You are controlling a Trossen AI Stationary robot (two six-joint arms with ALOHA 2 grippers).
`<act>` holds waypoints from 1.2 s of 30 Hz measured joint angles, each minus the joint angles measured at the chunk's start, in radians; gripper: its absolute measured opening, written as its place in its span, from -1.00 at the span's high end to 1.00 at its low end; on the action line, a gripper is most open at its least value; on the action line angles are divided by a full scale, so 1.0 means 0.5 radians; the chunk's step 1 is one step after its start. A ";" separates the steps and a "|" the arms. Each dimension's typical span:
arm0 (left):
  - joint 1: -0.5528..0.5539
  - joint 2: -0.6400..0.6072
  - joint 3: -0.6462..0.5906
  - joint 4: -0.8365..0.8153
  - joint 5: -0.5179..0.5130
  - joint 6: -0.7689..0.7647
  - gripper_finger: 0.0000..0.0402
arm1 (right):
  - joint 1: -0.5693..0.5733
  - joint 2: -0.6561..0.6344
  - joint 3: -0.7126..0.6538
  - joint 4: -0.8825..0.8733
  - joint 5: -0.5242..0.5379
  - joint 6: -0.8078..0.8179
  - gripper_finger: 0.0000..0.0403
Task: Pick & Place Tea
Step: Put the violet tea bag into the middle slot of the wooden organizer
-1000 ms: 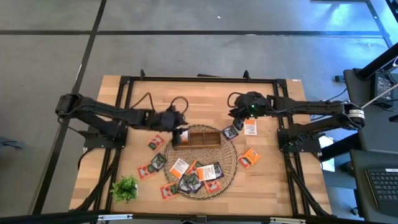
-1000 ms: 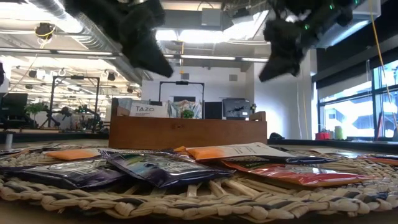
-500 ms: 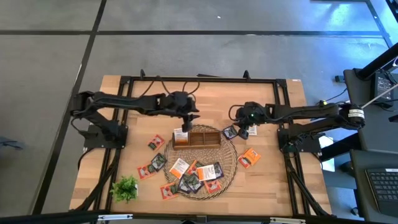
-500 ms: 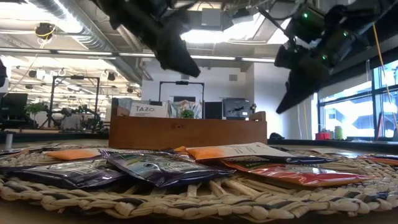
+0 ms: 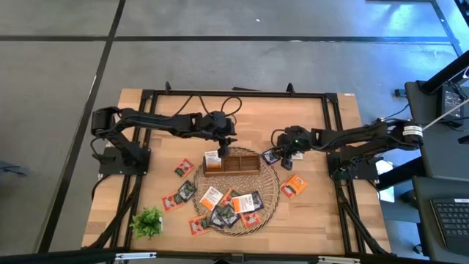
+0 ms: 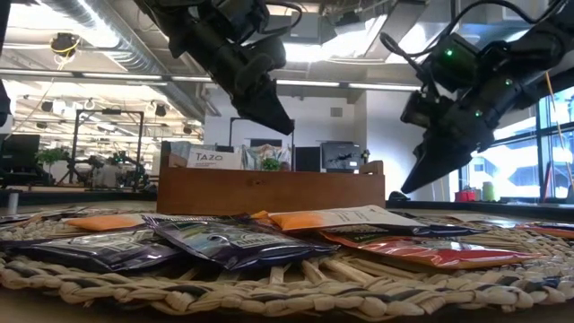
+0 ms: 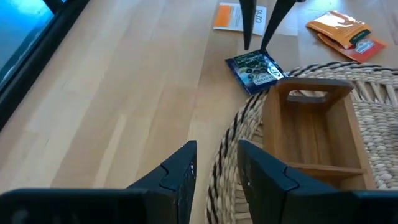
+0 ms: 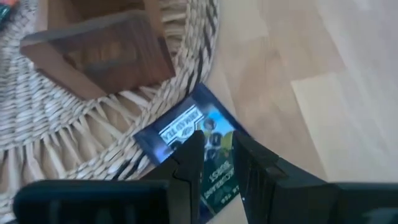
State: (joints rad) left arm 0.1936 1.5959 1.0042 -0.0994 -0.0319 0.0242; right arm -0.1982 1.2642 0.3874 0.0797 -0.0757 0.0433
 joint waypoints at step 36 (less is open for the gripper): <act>0.055 -0.001 0.000 0.002 -0.005 0.048 0.45 | -0.104 0.539 0.067 0.522 0.517 -0.215 0.25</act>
State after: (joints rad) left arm 0.2211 1.5955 1.0042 -0.0982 -0.0345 0.0481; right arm -0.2504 1.5338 0.4209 0.3408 0.1829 -0.0644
